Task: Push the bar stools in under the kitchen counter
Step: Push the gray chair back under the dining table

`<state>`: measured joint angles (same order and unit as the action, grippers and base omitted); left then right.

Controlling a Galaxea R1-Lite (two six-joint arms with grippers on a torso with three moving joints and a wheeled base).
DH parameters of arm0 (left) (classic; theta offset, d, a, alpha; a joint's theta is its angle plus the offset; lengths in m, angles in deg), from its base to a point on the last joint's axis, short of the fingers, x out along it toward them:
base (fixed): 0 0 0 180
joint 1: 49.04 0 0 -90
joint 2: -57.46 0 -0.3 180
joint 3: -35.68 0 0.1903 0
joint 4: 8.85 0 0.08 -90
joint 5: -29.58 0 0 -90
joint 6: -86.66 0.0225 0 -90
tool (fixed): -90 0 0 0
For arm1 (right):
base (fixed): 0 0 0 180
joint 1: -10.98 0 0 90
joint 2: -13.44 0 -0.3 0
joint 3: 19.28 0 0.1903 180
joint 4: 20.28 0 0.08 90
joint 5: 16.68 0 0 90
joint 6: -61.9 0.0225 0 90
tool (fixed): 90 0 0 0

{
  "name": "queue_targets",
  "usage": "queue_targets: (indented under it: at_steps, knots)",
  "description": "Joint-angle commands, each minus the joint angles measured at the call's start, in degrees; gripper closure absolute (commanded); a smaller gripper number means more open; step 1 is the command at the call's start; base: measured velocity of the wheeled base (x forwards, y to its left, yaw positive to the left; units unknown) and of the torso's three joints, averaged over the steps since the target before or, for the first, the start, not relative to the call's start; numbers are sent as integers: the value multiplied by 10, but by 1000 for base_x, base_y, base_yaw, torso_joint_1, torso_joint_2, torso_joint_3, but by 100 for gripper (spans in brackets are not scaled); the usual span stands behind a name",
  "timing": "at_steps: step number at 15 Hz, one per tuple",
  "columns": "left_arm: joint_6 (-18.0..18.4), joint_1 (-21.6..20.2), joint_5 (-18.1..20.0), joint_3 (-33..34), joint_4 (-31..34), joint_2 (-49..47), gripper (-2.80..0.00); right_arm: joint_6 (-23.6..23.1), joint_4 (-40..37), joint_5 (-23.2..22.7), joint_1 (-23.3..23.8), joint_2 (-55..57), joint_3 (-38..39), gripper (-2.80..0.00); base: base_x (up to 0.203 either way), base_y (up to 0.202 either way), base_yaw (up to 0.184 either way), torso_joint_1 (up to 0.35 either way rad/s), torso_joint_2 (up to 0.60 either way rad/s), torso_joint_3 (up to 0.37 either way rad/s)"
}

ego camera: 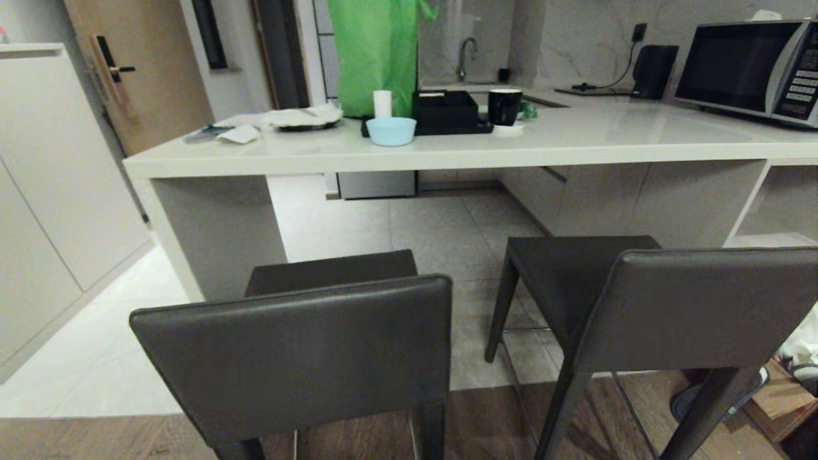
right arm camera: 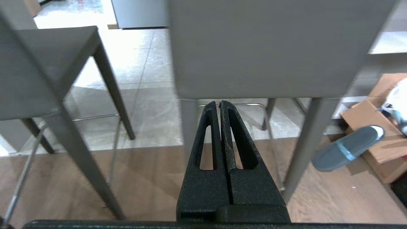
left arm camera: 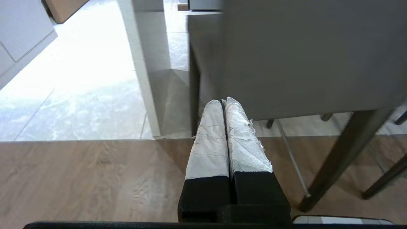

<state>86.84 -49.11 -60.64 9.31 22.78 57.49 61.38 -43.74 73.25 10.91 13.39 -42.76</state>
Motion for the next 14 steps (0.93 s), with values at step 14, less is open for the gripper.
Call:
queue_targets:
  at_steps: [14]
  knots:
    - [-12, 0, 24, -65, -17, -66, 0, -4, -47, -14, -1, 95, -107, 0, 0, 56, -1, 2, 1, 1]
